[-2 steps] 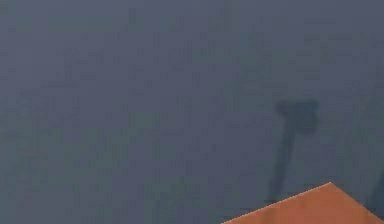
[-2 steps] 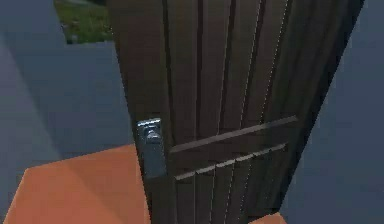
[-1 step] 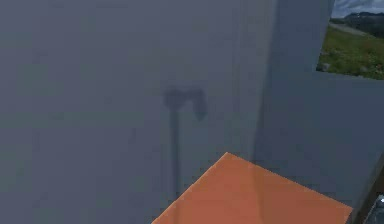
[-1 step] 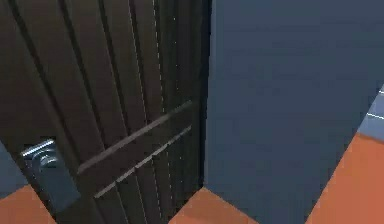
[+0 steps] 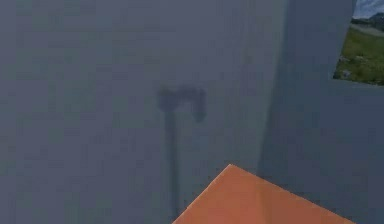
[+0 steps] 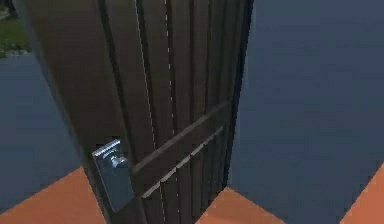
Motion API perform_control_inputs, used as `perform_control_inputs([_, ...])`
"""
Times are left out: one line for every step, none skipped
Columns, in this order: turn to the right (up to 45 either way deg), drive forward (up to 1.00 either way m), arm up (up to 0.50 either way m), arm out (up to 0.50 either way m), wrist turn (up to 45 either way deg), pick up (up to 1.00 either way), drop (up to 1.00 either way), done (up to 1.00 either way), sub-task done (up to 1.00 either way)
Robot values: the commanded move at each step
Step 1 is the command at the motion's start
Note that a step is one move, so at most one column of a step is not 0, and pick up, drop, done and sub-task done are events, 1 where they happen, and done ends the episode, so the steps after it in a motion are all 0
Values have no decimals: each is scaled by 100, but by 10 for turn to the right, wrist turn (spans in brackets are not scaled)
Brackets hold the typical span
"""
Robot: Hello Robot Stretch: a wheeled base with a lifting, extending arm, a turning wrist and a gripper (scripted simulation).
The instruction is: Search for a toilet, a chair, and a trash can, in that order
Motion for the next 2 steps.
perform_control_inputs([-30,0,0,0,0,0,0,0,0])
perform_control_inputs([-450,0,0,0,0,0,0,0,0])
